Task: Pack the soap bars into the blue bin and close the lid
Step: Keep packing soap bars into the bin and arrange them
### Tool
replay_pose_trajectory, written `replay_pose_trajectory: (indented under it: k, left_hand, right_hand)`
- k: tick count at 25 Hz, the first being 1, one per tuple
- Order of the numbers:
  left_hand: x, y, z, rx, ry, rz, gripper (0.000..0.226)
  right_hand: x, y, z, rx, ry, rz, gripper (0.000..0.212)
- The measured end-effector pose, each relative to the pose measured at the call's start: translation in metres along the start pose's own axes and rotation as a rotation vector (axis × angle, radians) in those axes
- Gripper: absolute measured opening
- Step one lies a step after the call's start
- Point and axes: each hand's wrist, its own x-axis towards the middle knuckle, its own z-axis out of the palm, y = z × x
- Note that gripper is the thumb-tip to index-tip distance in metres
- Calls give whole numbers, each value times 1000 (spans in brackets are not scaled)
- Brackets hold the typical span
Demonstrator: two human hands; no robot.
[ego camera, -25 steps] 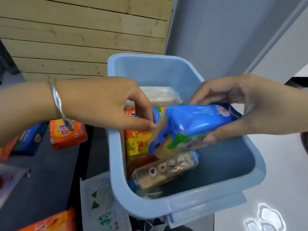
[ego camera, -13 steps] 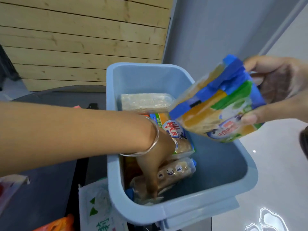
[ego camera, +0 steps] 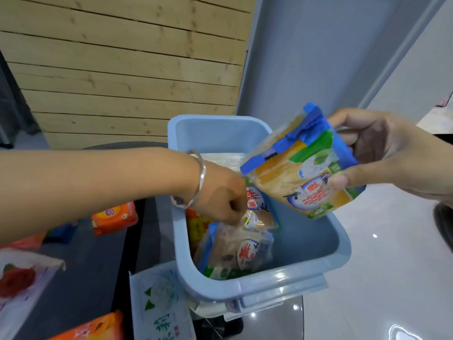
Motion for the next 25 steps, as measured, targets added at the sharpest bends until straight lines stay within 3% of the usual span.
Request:
replay_pose_trajectory:
  k: [3,7,10,15,18,21,23,25]
  left_hand:
    - [-18,-12,-14,-152,119,13,22]
    - [-46,-37,-31,-138,398,125,26]
    - [-60,-58,-32,-159,528,116,34]
    - [-57,-61,-19,-180,615,99,29]
    - [-54,-62,-13,-187,623,102,34]
    - [-54,-62,-10,-229,615,97,42]
    - [-54,-59,-10,-240,603,104,41]
    - [-53,-55,-8,-232,600,115,35]
  right_hand:
    - [3,-4,14,-103,-88,69,43]
    - [12,-3,44,-432,-260,178,39]
    - [22,10,65,-595,-349,239,37]
    - [40,24,77,-534,-563,476,26]
    - [44,39,85,-554,-612,643,47]
    - [44,42,90,-406,-591,794,61]
    - [42,26,84,-379,-583,750,62]
    - [42,2,68,-351,-421,491,52]
